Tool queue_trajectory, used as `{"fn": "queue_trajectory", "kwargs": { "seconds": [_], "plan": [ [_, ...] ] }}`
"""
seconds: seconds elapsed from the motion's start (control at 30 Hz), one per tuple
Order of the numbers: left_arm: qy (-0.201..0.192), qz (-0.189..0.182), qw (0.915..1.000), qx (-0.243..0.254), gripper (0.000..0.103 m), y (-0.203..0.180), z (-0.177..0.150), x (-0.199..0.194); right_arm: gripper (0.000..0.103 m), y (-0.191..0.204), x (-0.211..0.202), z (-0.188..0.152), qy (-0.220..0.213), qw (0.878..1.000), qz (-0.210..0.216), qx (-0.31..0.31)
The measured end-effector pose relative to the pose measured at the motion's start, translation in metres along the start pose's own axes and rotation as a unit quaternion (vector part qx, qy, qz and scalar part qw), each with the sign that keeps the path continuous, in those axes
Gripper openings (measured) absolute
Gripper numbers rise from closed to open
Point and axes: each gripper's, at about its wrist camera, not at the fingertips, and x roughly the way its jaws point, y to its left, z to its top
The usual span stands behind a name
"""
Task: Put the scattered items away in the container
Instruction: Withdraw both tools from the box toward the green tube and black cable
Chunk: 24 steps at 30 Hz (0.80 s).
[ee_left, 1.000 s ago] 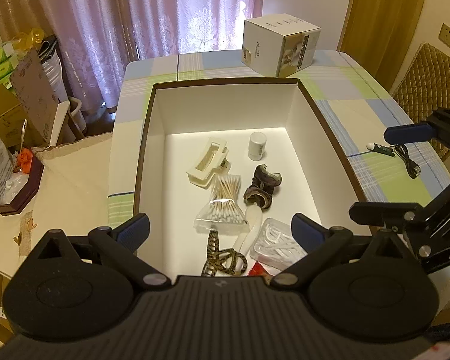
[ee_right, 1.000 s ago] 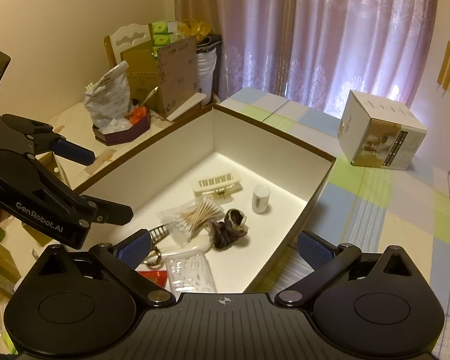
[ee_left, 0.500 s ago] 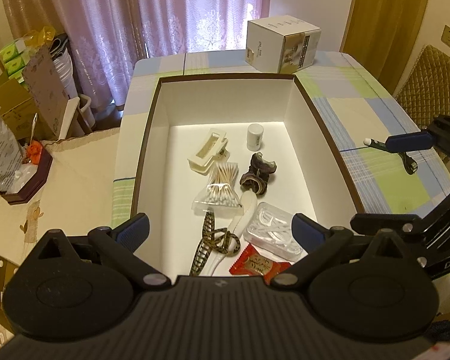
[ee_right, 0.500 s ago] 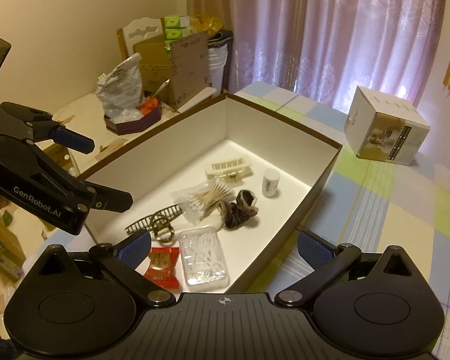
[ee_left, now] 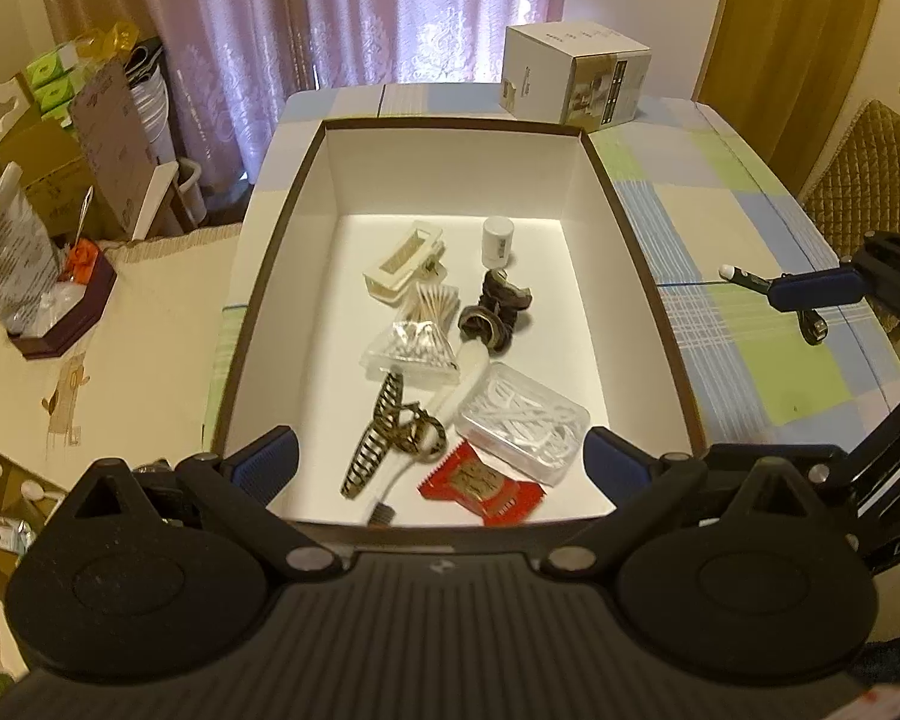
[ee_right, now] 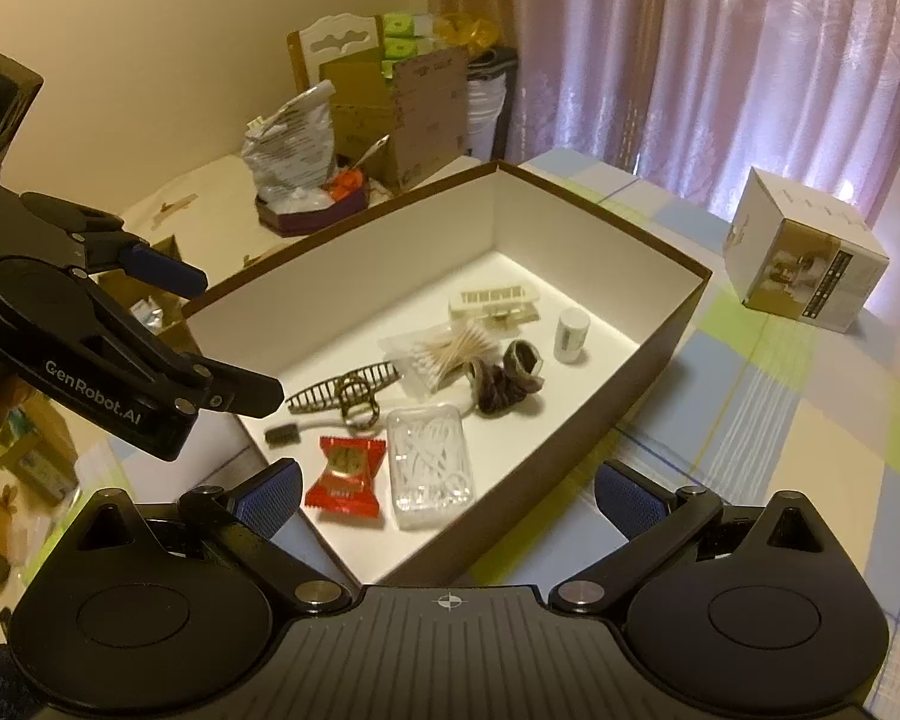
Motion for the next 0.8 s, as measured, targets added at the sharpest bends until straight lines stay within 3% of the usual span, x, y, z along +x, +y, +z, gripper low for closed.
{"fn": "queue_trajectory", "kwargs": {
  "seconds": [0.8],
  "plan": [
    [0.011,0.053,0.9965,-0.064,0.1,-0.071,-0.033,-0.023,0.101,-0.034,-0.035,-0.046,0.006,0.997,0.066,-0.041]
  ]
}}
